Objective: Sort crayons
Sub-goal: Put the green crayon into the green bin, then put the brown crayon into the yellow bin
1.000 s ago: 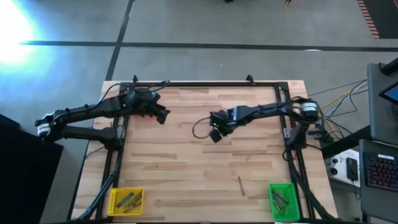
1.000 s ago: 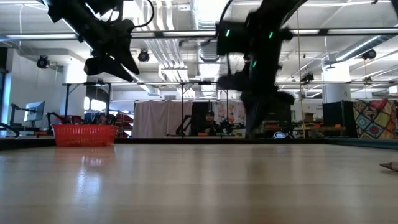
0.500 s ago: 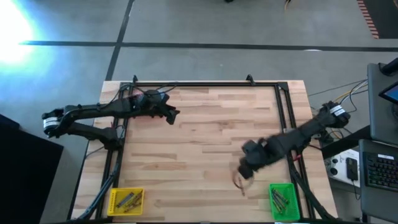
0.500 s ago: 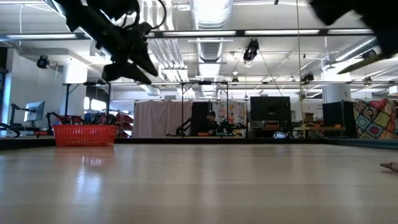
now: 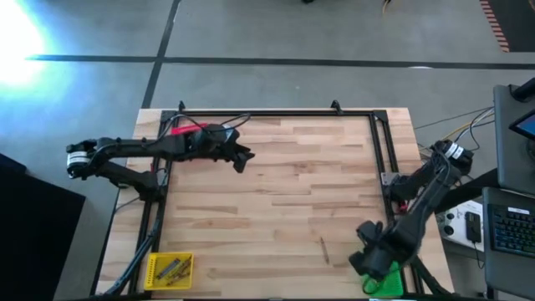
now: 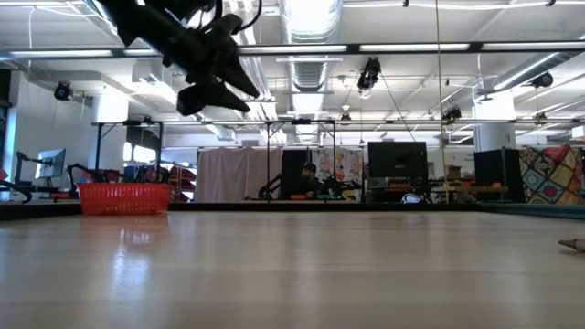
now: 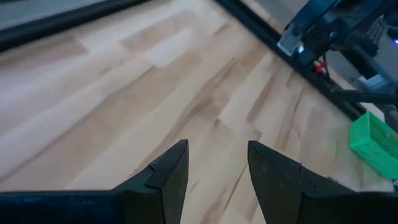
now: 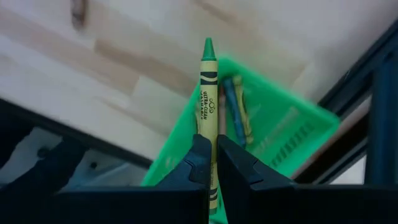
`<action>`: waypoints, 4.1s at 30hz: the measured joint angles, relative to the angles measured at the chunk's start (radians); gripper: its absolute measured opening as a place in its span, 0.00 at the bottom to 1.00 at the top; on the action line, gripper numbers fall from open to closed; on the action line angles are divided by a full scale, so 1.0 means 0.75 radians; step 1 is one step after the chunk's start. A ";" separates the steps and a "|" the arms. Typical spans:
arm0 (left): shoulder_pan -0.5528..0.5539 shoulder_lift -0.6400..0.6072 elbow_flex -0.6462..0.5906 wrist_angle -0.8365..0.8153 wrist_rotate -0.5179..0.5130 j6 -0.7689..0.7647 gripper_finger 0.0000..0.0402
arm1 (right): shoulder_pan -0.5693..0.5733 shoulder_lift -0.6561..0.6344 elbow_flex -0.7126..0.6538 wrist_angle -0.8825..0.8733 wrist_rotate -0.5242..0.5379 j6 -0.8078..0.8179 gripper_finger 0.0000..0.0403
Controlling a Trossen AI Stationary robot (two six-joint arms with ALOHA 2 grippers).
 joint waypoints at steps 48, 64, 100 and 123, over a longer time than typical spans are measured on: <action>-0.004 -0.168 0.218 -0.448 -0.069 0.183 0.37 | -0.392 0.277 -0.049 0.406 0.323 -0.332 0.33; -0.005 -0.241 0.217 -0.526 -0.142 0.282 0.37 | -0.407 0.506 -0.043 0.620 0.177 -0.343 0.32; 0.054 -0.234 -0.234 0.312 0.649 0.384 0.30 | -0.813 0.347 0.076 1.338 0.866 -1.102 0.02; 0.052 -0.237 -0.368 0.536 0.752 0.301 0.50 | -1.046 0.336 0.104 1.793 0.792 -1.601 0.02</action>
